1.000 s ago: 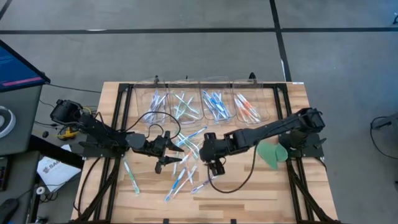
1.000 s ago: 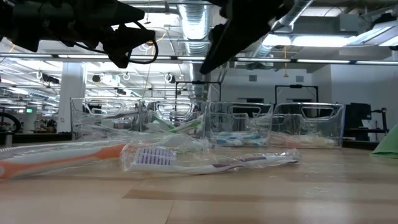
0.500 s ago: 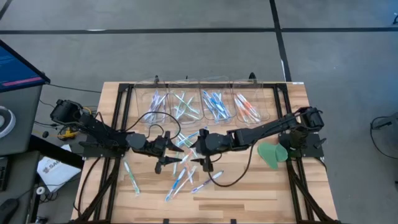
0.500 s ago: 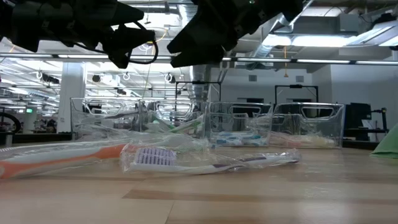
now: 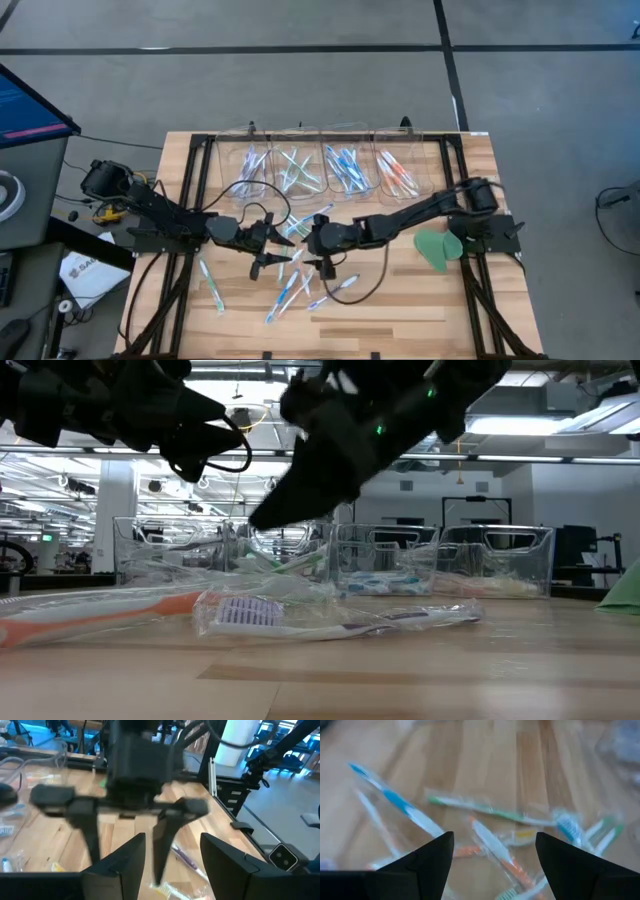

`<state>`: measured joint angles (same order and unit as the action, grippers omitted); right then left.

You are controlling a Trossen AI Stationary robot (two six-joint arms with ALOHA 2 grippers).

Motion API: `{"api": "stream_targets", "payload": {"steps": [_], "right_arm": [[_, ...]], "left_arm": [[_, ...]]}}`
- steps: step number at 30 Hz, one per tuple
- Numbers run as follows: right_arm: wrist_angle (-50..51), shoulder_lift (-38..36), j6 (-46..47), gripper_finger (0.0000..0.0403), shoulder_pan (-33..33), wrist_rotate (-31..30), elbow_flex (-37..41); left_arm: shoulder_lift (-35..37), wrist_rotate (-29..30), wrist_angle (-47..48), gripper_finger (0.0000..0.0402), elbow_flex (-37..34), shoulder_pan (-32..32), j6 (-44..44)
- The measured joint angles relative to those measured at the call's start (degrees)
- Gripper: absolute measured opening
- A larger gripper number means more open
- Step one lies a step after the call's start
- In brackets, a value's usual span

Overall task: Pick & Place Toothbrushes
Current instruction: Put the green toothbrush into the middle left transparent bin

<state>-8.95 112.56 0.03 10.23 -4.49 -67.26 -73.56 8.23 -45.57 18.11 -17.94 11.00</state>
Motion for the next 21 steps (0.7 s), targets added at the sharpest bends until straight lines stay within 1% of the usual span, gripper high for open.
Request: {"api": "stream_targets", "payload": {"steps": [3,8,12,16,21], "right_arm": [[-0.95,2.17,-0.04,0.0276,-0.93,-0.04,-1.81],[0.29,4.15,-0.01,0.0276,-3.17,-0.04,-2.3],[0.25,4.95,0.34,0.0276,-4.22,-0.46,-2.48],[0.27,5.0,-2.13,0.0276,-4.39,-0.65,-2.28],[0.5,4.94,-2.48,0.0276,-4.36,-2.8,-2.32]], "left_arm": [[0.0,-0.09,0.41,0.0184,-0.02,0.0,-0.02],[0.0,-0.07,0.88,0.0184,-0.02,0.0,-0.02],[0.0,-0.07,1.39,0.0184,-0.11,-0.01,0.0],[0.0,-0.05,1.54,0.0184,-0.11,-0.01,0.0],[0.0,-0.03,1.54,0.0184,-0.11,-0.01,0.02]]}}
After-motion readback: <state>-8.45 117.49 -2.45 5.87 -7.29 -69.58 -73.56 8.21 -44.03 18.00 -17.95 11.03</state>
